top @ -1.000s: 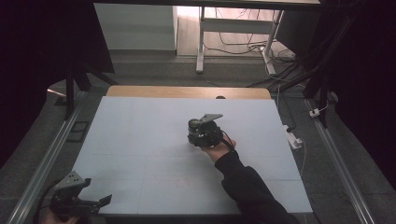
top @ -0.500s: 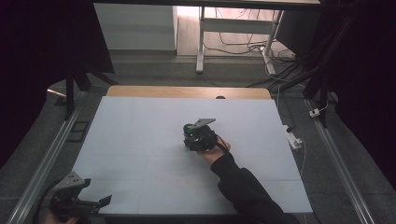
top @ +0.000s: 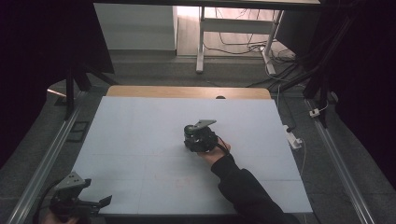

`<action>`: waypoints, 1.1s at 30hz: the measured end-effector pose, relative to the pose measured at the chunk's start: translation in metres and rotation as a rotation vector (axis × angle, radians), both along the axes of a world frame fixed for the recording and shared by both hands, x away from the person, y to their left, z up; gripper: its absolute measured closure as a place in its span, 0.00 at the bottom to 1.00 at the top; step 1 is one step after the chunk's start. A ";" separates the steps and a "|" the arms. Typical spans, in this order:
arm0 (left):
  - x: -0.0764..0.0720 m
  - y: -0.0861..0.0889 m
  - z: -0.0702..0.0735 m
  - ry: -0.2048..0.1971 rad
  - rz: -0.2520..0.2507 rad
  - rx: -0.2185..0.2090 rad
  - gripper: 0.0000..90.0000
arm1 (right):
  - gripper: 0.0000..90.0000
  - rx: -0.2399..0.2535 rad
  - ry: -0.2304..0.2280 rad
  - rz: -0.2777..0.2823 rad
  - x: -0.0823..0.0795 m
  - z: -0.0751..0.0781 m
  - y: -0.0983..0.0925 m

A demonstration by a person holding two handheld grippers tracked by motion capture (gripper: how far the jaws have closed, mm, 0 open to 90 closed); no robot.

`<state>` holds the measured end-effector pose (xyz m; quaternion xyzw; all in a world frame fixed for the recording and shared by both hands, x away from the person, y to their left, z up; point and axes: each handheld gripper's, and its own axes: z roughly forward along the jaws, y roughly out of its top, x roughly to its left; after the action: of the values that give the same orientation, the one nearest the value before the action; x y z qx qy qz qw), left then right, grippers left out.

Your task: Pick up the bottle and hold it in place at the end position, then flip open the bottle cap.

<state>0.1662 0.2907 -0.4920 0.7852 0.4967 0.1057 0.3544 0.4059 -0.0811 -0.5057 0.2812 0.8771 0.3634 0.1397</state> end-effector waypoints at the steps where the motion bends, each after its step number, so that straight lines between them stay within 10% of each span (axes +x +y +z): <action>1: 0.000 0.000 0.000 0.001 0.000 0.000 0.00 | 0.59 -0.006 -0.002 0.003 0.000 0.000 -0.001; 19: 0.004 0.000 0.004 -0.009 -0.005 -0.005 0.00 | 0.59 0.003 -0.002 0.005 0.000 -0.001 -0.001; 33: 0.017 -0.006 0.007 -0.055 -0.102 -0.046 0.00 | 0.59 0.001 -0.001 0.008 0.001 -0.001 -0.001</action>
<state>0.1829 0.2848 -0.4847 0.7980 0.4485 0.0976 0.3906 0.4065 -0.0821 -0.5063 0.2775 0.8780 0.3646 0.1385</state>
